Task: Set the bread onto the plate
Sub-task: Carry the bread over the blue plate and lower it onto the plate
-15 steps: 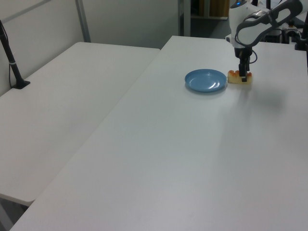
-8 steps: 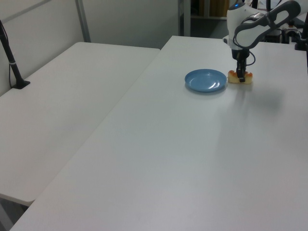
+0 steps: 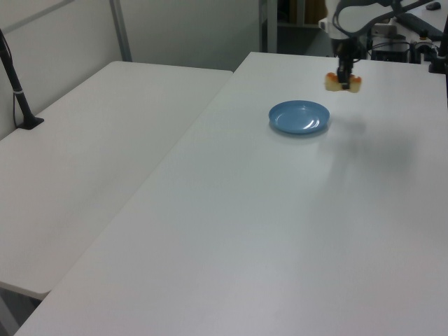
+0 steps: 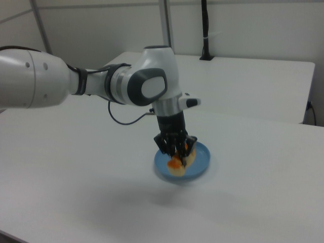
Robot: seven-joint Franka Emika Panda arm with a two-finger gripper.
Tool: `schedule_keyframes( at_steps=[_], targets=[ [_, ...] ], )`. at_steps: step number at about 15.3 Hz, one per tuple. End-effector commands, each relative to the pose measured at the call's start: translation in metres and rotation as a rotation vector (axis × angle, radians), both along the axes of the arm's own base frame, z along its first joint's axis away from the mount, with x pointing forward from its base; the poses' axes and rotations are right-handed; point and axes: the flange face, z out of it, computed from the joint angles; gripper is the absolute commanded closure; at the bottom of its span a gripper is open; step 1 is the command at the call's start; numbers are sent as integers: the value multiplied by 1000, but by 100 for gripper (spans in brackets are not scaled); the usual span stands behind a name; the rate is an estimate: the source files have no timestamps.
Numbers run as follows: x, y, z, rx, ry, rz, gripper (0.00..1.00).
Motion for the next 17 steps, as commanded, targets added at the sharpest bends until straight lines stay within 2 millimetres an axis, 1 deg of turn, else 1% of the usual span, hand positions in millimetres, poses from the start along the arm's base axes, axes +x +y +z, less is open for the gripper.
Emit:
schedule_keyframes(
  at_steps=[1, 3, 4, 5, 6, 7, 8, 9, 10, 11, 12, 14, 15, 17],
  targets=[
    [60, 33, -19, 25, -40, -55, 78],
    [75, 37, -35, 25, -61, -47, 77],
    [82, 42, -46, 22, -74, -32, 76],
    [88, 52, -57, 20, -83, -10, 72],
    [93, 54, -68, 18, -95, 6, 69],
    [96, 55, -75, 14, -103, 19, 61],
    [97, 55, -79, 13, -109, 23, 51],
    [98, 56, -80, 13, -113, 25, 45],
    [98, 59, -85, 14, -109, 32, 36],
    [98, 61, -86, 16, -108, 33, 23],
    [98, 62, -86, 19, -107, 32, 0],
    [98, 60, -81, 16, -112, 36, 0],
    [98, 60, -73, 15, -124, 34, 0],
    [95, 62, -34, 13, -172, 25, 0]
  ],
)
